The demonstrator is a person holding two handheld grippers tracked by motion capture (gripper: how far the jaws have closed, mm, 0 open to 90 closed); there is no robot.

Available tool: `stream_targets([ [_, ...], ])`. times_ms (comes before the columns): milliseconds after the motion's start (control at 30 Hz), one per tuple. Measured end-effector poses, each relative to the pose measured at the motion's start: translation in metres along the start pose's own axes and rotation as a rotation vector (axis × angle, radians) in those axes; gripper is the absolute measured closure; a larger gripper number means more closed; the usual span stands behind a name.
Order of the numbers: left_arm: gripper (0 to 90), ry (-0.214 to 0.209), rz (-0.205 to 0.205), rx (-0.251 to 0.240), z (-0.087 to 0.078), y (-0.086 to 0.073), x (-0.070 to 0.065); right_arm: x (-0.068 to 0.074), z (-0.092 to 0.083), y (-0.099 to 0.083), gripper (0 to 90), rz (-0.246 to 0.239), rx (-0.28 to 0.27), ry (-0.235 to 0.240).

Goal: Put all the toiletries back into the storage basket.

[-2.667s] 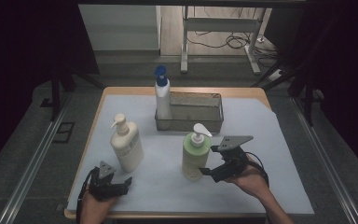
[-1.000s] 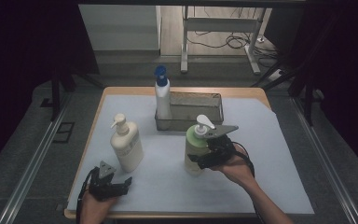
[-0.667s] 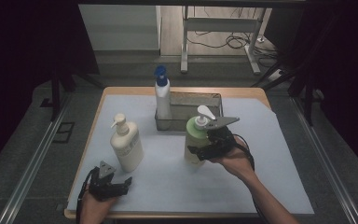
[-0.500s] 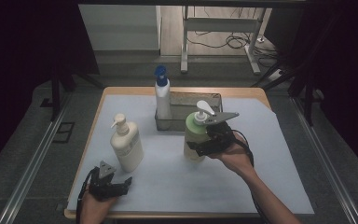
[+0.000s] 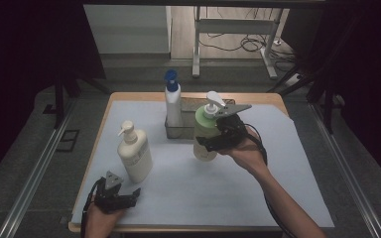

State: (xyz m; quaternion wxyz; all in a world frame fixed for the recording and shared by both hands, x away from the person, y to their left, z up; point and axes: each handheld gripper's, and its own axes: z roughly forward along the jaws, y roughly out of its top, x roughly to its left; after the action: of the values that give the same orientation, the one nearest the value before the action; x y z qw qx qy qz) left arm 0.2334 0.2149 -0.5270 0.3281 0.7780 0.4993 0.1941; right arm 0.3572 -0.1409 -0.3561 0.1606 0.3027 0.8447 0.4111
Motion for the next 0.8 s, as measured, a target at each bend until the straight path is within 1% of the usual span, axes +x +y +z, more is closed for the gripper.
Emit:
stream_targets([
  [67, 12.1, 0.000, 0.000, 0.000, 0.000, 0.000, 0.000, -0.002, 0.000, 0.004, 11.5, -0.003, -0.001, -0.006],
  [267, 12.1, 0.001, 0.000, 0.000, 0.000, 0.000, 0.000, -0.009, 0.004, 0.015, 11.5, 0.012, -0.005, -0.033],
  [367, 12.1, 0.001, 0.000, -0.001, 0.000, 0.000, 0.000, -0.013, 0.006, 0.019, 11.5, 0.023, -0.007, -0.040],
  [800, 12.1, 0.001, 0.000, 0.000, 0.000, 0.000, 0.000, -0.029, 0.019, 0.037, 11.6, 0.063, -0.014, -0.097],
])
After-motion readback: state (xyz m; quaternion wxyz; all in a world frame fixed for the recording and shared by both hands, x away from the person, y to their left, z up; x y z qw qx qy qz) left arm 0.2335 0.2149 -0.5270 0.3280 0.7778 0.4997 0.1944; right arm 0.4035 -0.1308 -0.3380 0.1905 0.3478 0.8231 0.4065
